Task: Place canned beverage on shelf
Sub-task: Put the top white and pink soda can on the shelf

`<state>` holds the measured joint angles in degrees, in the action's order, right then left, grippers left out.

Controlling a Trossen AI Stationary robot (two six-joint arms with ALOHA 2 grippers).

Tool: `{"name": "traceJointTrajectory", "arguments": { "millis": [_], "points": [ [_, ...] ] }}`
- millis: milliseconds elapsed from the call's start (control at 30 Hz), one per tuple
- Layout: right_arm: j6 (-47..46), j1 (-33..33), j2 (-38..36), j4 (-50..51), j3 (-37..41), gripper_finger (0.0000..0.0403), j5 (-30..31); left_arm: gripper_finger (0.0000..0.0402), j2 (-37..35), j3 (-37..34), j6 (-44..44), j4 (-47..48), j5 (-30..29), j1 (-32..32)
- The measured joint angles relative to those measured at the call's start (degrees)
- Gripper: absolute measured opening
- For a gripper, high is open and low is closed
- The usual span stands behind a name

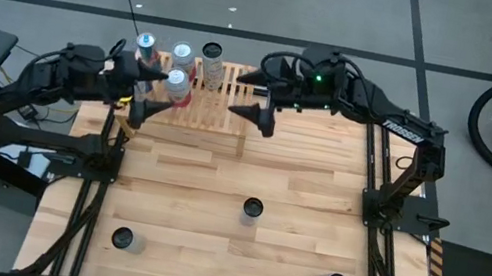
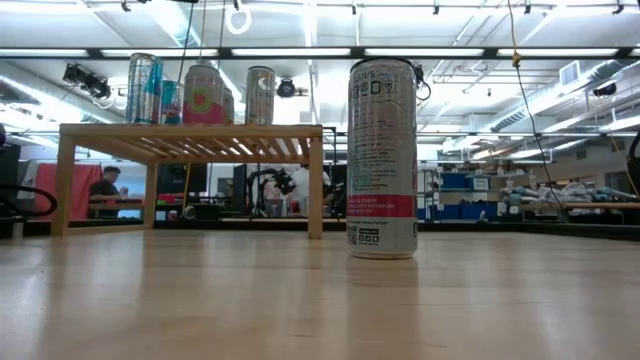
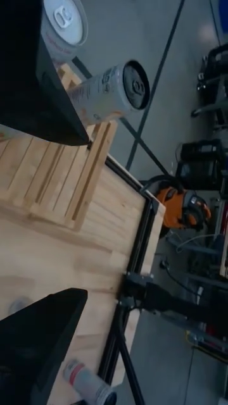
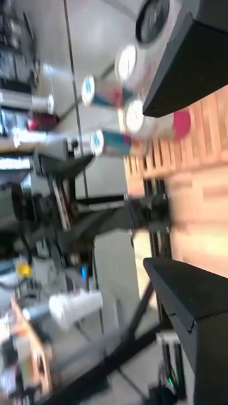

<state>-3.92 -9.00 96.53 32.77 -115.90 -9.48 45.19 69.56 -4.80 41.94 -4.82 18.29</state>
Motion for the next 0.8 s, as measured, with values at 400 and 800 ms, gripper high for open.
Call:
{"name": "traceJointTrajectory", "arguments": {
  "millis": [400, 800],
  "points": [
    [0.1, 9.4, 0.3, 4.5, 0.8, 0.0391, -7.6, 0.0389, 0.5, -0.1, -2.5, 0.4, 0.0, -2.5],
    [-3.4, 28.1, 3.2, 19.4, 1.1, 0.0391, 23.6, 0.0389, 0.5, -0.1, -4.8, 6.5, 0.4, -2.5]
  ]
}}
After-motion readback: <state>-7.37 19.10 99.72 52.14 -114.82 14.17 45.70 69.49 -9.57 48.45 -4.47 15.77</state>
